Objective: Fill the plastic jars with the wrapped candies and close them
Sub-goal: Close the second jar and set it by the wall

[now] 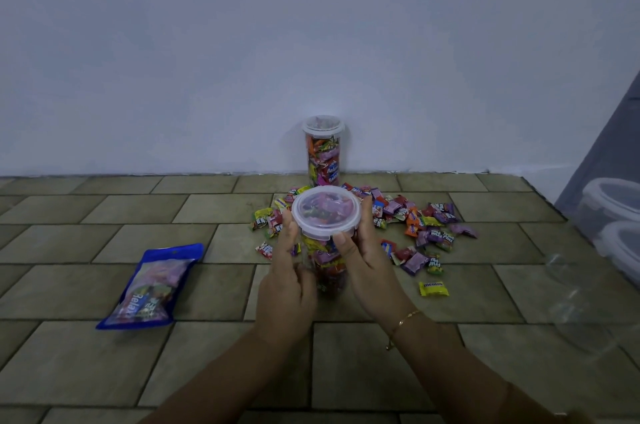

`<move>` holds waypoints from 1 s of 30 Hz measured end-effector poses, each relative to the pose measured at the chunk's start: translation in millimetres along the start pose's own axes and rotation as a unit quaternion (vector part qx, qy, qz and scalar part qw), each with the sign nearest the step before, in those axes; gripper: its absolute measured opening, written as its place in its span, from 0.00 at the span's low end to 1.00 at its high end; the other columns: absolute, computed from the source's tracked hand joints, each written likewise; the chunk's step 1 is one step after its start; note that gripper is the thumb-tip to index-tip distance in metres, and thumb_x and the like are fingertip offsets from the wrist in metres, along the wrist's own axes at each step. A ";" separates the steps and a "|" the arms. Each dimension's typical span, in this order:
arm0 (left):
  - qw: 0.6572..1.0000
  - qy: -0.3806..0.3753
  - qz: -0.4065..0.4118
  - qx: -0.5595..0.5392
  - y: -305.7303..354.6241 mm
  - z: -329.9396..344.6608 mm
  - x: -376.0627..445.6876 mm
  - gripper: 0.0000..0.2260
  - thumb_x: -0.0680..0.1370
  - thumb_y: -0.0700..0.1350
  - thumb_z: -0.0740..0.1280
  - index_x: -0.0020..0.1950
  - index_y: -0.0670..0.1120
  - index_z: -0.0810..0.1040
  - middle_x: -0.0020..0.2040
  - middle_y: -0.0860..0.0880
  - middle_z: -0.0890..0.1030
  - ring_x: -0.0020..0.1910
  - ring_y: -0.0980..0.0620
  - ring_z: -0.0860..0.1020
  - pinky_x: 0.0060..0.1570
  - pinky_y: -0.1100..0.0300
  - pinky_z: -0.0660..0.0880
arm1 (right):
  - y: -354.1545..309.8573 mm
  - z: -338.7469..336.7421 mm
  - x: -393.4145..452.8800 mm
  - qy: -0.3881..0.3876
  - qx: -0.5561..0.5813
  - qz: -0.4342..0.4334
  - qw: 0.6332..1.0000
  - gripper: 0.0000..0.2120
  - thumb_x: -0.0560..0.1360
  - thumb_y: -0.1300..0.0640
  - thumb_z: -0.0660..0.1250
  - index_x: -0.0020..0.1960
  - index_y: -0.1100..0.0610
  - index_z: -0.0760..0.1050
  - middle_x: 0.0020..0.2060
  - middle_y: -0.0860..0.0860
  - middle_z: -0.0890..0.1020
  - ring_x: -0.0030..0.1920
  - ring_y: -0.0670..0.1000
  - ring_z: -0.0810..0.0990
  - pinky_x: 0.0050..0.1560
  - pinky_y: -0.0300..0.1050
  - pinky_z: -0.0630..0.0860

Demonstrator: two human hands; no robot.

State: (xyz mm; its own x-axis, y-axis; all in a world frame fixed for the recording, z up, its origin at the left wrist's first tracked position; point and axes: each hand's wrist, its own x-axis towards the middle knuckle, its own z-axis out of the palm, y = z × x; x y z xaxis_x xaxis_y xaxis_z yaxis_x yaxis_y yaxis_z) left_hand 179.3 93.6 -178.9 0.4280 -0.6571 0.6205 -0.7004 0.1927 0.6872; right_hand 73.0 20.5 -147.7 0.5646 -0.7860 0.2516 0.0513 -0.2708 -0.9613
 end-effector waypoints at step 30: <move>0.915 -0.369 -0.160 0.035 34.5 -27.2 117.0 0.34 0.67 0.59 0.71 0.69 0.54 0.61 0.51 0.64 0.70 0.48 0.64 0.73 0.47 0.71 0.70 | -6.5 -32.7 16.3 -0.111 -0.014 0.060 0.992 0.48 0.66 0.43 0.75 0.76 0.43 0.48 0.71 0.43 0.66 0.71 0.45 0.65 0.70 0.55 0.65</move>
State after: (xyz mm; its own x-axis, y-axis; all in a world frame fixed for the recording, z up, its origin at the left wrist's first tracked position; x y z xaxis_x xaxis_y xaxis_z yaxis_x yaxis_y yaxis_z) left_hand 220.8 43.2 -72.3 0.1331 -0.9898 -0.0506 -0.6531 -0.1260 0.7467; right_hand 54.9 -8.7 -133.6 0.7325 -0.6731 0.1019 -0.0476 -0.1999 -0.9787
